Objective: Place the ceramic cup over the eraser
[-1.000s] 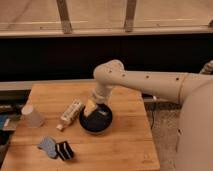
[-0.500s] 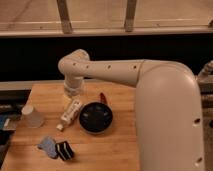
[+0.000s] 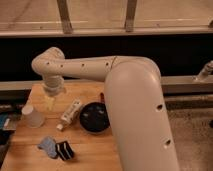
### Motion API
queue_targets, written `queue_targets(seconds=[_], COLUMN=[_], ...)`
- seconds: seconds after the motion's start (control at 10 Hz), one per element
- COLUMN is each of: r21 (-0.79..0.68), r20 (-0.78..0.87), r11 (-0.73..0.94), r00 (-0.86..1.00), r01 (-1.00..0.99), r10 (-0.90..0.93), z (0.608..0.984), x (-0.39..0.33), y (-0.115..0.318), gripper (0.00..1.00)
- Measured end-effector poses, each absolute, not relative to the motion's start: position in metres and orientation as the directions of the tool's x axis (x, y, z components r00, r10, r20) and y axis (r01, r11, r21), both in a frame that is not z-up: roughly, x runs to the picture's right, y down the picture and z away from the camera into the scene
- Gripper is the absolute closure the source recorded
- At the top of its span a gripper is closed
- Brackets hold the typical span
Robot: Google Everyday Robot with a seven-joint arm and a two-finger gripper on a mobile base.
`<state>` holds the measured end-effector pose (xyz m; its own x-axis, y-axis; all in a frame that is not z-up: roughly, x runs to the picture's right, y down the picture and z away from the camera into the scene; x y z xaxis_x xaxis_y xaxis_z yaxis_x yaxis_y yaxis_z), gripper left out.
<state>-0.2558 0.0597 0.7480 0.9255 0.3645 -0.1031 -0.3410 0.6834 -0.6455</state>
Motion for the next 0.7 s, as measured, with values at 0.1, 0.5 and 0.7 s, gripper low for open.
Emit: queue_targets(seconds=[0.1, 0.5, 0.7], r21=[-0.646, -0.639, -0.645], r20=[-0.103, -0.081, -0.03], r11=[0.683, 0.701, 0.72], r00=[0.925, 0.934, 0.95], r01=[-0.341, -0.317, -0.257], r10=[0.365, 0.348, 0.311], z=[0.748, 0.748, 0.75], x=[-0.256, -0.267, -0.295], y=[0.06, 0.059, 0.056], gripper=[0.26, 0.26, 0.26])
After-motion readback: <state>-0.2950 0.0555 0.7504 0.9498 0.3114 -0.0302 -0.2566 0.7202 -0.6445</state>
